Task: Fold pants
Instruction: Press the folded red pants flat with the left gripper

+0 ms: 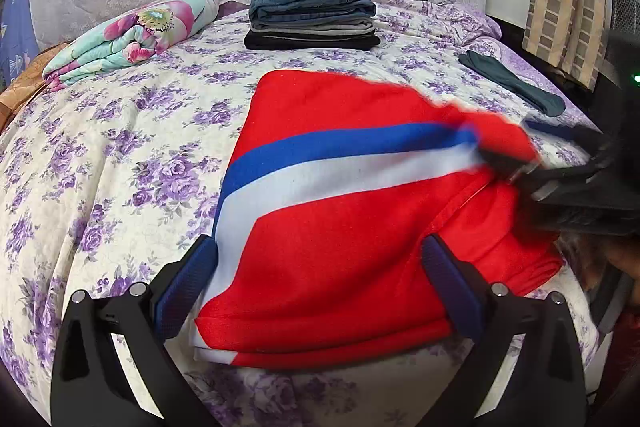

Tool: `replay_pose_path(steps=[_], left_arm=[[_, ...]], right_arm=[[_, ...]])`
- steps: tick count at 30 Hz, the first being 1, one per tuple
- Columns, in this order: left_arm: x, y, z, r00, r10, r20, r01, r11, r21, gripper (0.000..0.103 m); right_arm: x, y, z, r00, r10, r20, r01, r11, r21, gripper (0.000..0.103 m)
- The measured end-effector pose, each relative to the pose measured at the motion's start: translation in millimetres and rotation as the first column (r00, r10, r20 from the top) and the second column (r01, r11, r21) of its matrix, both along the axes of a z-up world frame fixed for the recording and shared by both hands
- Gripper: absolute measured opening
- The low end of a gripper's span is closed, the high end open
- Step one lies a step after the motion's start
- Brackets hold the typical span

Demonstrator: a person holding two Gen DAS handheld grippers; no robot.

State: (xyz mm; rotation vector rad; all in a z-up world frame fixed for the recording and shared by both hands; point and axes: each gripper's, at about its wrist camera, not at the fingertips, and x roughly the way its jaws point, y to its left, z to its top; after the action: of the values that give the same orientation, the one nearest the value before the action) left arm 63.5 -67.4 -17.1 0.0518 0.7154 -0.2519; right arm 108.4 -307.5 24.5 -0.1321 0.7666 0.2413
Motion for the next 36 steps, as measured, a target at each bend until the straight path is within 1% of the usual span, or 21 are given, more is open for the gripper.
replay_pose_path(steps=[1, 2, 4, 7, 10, 12, 13, 15, 16, 18, 19, 21, 23, 24, 25, 28, 30, 31, 33, 35, 36], left_arm=[[0, 0, 0, 1.0, 0.0, 0.001, 0.0, 1.0, -0.002, 0.099], [0, 0, 0, 1.0, -0.001, 0.0, 0.001, 1.0, -0.003, 0.099], [0, 0, 0, 1.0, -0.001, 0.001, 0.001, 1.0, -0.004, 0.099], [0, 1, 0, 1.0, -0.001, 0.0, 0.001, 1.0, -0.005, 0.099], [0, 1, -1, 1.0, -0.002, 0.0, 0.002, 1.0, -0.005, 0.099], [0, 1, -1, 1.0, -0.002, 0.001, 0.002, 1.0, -0.005, 0.099], [0, 2, -1, 1.0, -0.002, 0.0, 0.002, 1.0, -0.006, 0.099], [0, 2, -1, 1.0, -0.003, 0.001, 0.003, 1.0, -0.007, 0.099], [-1, 1, -1, 1.0, -0.003, 0.002, 0.003, 1.0, -0.004, 0.099], [-1, 1, -2, 1.0, -0.001, 0.004, 0.001, 1.0, -0.004, 0.099], [-1, 1, -2, 1.0, -0.001, 0.004, 0.001, 1.0, -0.006, 0.099], [-2, 2, -2, 1.0, 0.001, 0.002, -0.001, 1.0, -0.016, 0.099], [-1, 3, -2, 1.0, 0.001, -0.003, -0.001, 1.0, -0.026, 0.099], [-1, 3, -1, 1.0, 0.002, -0.004, -0.002, 1.0, -0.027, 0.099], [-2, 2, -1, 1.0, 0.004, -0.002, -0.004, 1.0, -0.024, 0.099], [-1, 3, -1, 1.0, 0.004, -0.003, -0.004, 1.0, -0.025, 0.099], [-1, 3, -1, 1.0, 0.004, -0.002, -0.004, 1.0, -0.024, 0.099], [-1, 3, -1, 1.0, 0.004, -0.002, -0.004, 1.0, -0.024, 0.099], [-1, 3, -1, 1.0, 0.004, -0.003, -0.004, 1.0, -0.025, 0.099], [-1, 3, -1, 1.0, 0.004, -0.003, -0.004, 1.0, -0.025, 0.099], [-1, 3, -1, 1.0, 0.003, -0.002, -0.003, 1.0, -0.026, 0.099]], right_arm=[[0, -8, 1, 1.0, -0.004, -0.006, 0.004, 0.999, 0.048, 0.1], [0, -11, 1, 1.0, -0.001, -0.013, 0.002, 0.998, 0.066, 0.1], [-2, -13, 0, 1.0, -0.003, -0.015, 0.004, 0.998, 0.069, 0.1], [-9, -7, 2, 1.0, -0.015, 0.021, 0.015, 1.0, 0.013, 0.1], [-15, 7, 5, 0.997, -0.024, 0.074, 0.029, 0.997, -0.07, 0.1], [-14, 11, 4, 0.997, -0.023, 0.077, 0.03, 0.994, -0.101, 0.1], [-10, 10, 3, 0.998, -0.019, 0.062, 0.026, 0.995, -0.097, 0.1], [-10, 1, 1, 0.999, -0.031, 0.016, 0.031, 0.999, -0.039, 0.1], [-11, -6, 0, 0.999, -0.033, -0.009, 0.033, 0.999, 0.018, 0.1], [-9, -16, -1, 0.999, -0.025, -0.039, 0.028, 0.996, 0.088, 0.1], [-12, -17, 1, 0.999, -0.032, -0.025, 0.034, 0.994, 0.103, 0.1], [-30, -20, 13, 0.995, -0.069, 0.075, 0.06, 0.992, 0.107, 0.1], [-53, -22, 36, 0.974, -0.068, 0.217, 0.037, 0.989, 0.146, 0.1], [-57, -21, 45, 0.968, -0.053, 0.244, 0.011, 0.985, 0.17, 0.1], [-56, -19, 52, 0.969, -0.039, 0.246, -0.007, 0.983, 0.183, 0.1], [-36, -3, 65, 0.98, 0.013, 0.197, -0.052, 0.979, 0.195, 0.1], [-24, 14, 63, 0.984, 0.045, 0.173, -0.08, 0.977, 0.197, 0.1], [-17, 29, 58, 0.984, 0.091, 0.156, -0.119, 0.975, 0.185, 0.1], [-10, 48, 47, 0.981, 0.135, 0.137, -0.155, 0.977, 0.147, 0.1], [9, 66, 18, 0.987, 0.158, 0.023, -0.159, 0.983, 0.086, 0.1], [14, 69, 10, 0.987, 0.158, -0.009, -0.157, 0.985, 0.07, 0.1]])
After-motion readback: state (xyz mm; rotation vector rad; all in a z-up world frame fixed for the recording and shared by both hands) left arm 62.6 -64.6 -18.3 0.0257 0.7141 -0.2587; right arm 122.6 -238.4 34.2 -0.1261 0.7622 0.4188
